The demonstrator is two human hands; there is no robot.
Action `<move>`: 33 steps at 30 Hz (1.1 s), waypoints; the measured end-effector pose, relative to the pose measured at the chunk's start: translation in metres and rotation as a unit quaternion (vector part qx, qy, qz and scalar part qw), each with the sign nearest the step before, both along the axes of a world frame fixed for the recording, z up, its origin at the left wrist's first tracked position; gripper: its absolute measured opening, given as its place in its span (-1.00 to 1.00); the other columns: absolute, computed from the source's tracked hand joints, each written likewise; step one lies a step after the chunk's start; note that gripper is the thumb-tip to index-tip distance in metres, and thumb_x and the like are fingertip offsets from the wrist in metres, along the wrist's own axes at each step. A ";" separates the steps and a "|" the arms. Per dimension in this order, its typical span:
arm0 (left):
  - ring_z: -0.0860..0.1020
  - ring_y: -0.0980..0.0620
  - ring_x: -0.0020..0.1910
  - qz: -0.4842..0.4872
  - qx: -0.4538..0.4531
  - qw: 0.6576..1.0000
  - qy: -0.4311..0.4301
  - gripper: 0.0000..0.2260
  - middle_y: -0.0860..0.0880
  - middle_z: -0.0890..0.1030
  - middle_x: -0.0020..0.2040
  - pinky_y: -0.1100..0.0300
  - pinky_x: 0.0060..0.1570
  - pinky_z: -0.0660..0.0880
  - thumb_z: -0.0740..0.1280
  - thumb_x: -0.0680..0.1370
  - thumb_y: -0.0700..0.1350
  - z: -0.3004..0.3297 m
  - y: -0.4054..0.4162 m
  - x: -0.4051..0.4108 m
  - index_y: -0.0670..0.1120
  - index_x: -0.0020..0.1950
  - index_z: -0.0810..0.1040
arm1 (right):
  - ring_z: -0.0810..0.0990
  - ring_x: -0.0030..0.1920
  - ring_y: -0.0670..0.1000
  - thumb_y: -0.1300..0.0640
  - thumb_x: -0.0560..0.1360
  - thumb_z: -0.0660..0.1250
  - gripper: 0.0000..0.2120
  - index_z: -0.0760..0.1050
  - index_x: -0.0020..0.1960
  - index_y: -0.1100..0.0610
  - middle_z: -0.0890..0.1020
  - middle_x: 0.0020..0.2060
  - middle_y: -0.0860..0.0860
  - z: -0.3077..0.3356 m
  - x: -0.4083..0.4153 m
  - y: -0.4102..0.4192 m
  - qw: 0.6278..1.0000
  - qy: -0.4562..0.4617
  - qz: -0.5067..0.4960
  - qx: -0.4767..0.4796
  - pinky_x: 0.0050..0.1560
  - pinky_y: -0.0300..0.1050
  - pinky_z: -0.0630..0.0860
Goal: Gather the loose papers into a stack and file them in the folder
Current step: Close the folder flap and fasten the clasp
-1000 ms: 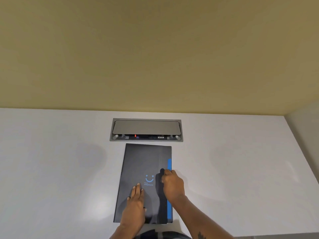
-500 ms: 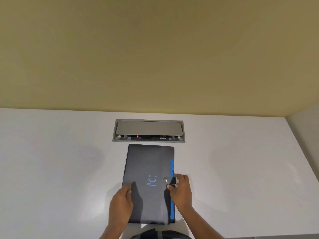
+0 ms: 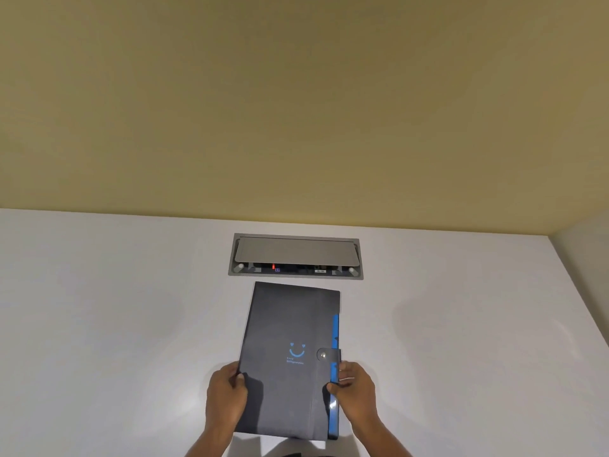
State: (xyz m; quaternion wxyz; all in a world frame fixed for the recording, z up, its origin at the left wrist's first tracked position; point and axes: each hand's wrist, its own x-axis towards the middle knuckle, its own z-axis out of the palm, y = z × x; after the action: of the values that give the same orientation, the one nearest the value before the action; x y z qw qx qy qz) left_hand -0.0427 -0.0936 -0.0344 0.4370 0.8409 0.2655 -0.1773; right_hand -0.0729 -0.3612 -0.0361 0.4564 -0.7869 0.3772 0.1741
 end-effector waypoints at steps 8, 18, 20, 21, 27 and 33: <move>0.64 -0.13 -0.14 0.103 0.009 0.995 -0.003 -0.73 0.06 0.65 -0.21 -0.03 0.01 0.57 0.34 0.56 -0.23 -0.001 0.057 -0.010 0.17 -0.16 0.57 | 0.75 -0.12 0.04 0.29 0.35 0.65 -0.64 0.57 0.01 0.04 0.73 -0.11 -0.03 0.004 0.001 0.062 0.998 0.010 0.046 0.042 -0.05 -0.26 0.71; 0.62 -0.20 0.02 0.218 0.037 0.975 -0.007 -0.81 -0.12 0.69 0.02 -0.11 0.14 0.54 0.31 0.57 -0.13 0.007 0.167 0.001 -0.05 0.14 0.65 | 0.75 0.02 0.02 0.24 0.45 0.61 -0.62 0.53 0.15 0.00 0.68 0.06 -0.02 0.015 0.051 0.176 0.984 -0.005 0.128 0.124 0.12 -0.15 0.73; 0.62 -0.21 -0.03 0.216 0.045 0.975 -0.008 -0.83 -0.10 0.70 -0.05 -0.08 0.04 0.55 0.28 0.55 -0.11 0.011 0.187 0.013 -0.02 0.04 0.66 | 0.73 0.09 0.04 0.22 0.46 0.60 -0.59 0.52 0.20 0.00 0.65 0.13 0.00 0.019 0.067 0.197 0.980 -0.006 0.142 0.136 0.16 -0.13 0.72; 0.61 -0.21 -0.07 0.213 0.049 0.976 -0.012 -0.83 -0.10 0.69 -0.10 -0.08 0.00 0.55 0.26 0.55 -0.11 0.012 0.195 0.020 -0.02 -0.02 0.66 | 0.72 0.12 0.05 0.22 0.47 0.60 -0.58 0.52 0.22 0.00 0.64 0.16 0.01 0.020 0.074 0.206 0.979 -0.008 0.147 0.141 0.18 -0.12 0.72; 0.59 -0.21 -0.09 0.216 0.051 0.975 -0.031 -0.81 -0.12 0.67 -0.10 -0.01 -0.07 0.51 0.25 0.54 -0.10 0.010 0.237 0.075 -0.05 0.02 0.65 | 0.67 0.24 0.07 0.21 0.47 0.61 -0.39 0.47 0.44 0.05 0.59 0.30 0.04 0.025 0.123 0.246 0.972 -0.010 0.146 0.184 0.24 -0.10 0.69; 0.60 -0.24 0.11 0.198 0.014 0.979 -0.046 -0.68 -0.09 0.65 0.08 -0.11 0.14 0.55 0.29 0.56 -0.01 0.000 0.257 0.131 -0.07 0.27 0.60 | 0.60 0.38 0.13 0.20 0.48 0.60 -0.27 0.36 0.56 0.06 0.52 0.46 0.05 0.024 0.162 0.266 0.969 -0.007 0.137 0.206 0.40 0.08 0.60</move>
State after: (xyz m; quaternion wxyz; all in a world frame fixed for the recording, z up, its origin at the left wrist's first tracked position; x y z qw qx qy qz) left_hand 0.0884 0.1637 -0.0340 0.4632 0.7850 0.4088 -0.0450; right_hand 0.0891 -0.0954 -0.0123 0.5831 -0.7213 0.2190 0.3029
